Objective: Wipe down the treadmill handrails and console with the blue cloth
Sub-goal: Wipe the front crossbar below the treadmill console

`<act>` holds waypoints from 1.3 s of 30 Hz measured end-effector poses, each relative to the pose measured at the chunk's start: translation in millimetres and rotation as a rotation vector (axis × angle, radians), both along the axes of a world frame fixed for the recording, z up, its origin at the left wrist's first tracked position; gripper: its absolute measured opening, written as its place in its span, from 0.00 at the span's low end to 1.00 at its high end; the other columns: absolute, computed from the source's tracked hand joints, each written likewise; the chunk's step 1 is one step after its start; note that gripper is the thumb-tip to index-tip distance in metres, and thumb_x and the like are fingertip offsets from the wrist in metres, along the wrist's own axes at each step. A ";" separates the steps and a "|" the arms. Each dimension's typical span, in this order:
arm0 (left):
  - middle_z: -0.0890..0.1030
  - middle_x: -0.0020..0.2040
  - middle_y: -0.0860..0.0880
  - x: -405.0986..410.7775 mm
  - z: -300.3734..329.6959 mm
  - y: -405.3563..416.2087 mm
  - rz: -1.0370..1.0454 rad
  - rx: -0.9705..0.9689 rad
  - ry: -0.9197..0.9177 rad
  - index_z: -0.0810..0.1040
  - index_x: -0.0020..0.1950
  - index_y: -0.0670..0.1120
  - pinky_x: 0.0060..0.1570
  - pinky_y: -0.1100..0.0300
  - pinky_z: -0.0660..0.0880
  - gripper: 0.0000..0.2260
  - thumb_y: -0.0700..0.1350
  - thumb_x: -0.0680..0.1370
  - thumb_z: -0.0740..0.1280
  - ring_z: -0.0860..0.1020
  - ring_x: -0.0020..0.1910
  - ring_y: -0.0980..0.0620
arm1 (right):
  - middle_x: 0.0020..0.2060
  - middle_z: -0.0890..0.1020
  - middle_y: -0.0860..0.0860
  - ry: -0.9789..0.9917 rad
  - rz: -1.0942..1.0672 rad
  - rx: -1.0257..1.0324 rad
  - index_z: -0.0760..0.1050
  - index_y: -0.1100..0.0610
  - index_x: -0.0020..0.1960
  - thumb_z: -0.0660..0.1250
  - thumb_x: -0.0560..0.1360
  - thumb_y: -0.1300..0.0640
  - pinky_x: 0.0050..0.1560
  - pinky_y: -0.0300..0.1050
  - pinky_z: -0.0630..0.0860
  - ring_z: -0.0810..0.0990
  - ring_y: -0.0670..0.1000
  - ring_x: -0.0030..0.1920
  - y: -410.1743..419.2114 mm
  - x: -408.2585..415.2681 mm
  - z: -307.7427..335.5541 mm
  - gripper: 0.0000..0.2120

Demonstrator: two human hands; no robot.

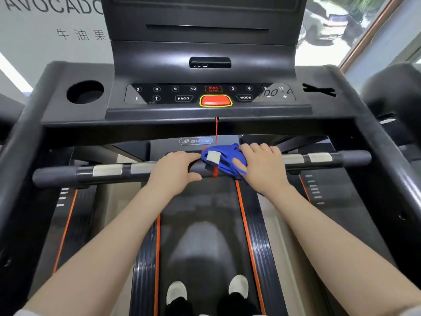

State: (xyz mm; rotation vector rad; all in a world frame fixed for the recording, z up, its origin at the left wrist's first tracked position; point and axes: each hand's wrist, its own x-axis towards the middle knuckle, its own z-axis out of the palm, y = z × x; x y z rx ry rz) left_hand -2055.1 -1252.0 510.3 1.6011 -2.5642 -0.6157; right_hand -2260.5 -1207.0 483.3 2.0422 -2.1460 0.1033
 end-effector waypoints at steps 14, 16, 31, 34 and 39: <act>0.74 0.65 0.48 -0.7 -3.4 0.1 0.024 0.018 -0.002 0.67 0.71 0.53 0.62 0.53 0.68 0.26 0.51 0.74 0.69 0.71 0.64 0.46 | 0.50 0.76 0.57 -0.126 -0.291 -0.113 0.72 0.59 0.57 0.48 0.81 0.49 0.38 0.48 0.63 0.77 0.63 0.48 4.5 -6.5 40.7 0.19; 0.75 0.64 0.48 -0.5 -3.6 -0.1 0.024 0.010 0.000 0.67 0.71 0.53 0.61 0.52 0.69 0.26 0.51 0.74 0.69 0.72 0.63 0.46 | 0.51 0.77 0.59 -0.107 -0.184 -0.040 0.73 0.61 0.60 0.48 0.77 0.43 0.42 0.50 0.70 0.76 0.63 0.50 6.3 0.7 33.2 0.27; 0.77 0.62 0.48 4.6 -12.5 -1.4 -0.018 -0.055 0.052 0.69 0.70 0.54 0.59 0.51 0.70 0.24 0.52 0.74 0.68 0.72 0.61 0.44 | 0.30 0.76 0.53 -0.011 -0.060 -0.195 0.72 0.58 0.35 0.54 0.72 0.58 0.33 0.45 0.64 0.73 0.56 0.31 -19.7 26.1 -13.3 0.11; 0.78 0.60 0.47 4.3 -12.0 -1.1 -0.026 -0.068 0.055 0.69 0.69 0.54 0.57 0.51 0.71 0.24 0.52 0.74 0.68 0.73 0.59 0.44 | 0.31 0.76 0.53 -0.068 -0.070 -0.249 0.72 0.58 0.35 0.57 0.71 0.59 0.34 0.45 0.61 0.73 0.56 0.31 -22.2 44.4 -13.8 0.08; 0.77 0.61 0.48 5.1 -12.1 0.1 -0.058 -0.103 0.031 0.68 0.70 0.54 0.58 0.54 0.69 0.24 0.53 0.75 0.67 0.74 0.59 0.45 | 0.34 0.77 0.53 -0.079 0.041 -0.277 0.73 0.58 0.39 0.55 0.74 0.56 0.36 0.47 0.63 0.74 0.55 0.34 -19.2 57.8 -13.0 0.11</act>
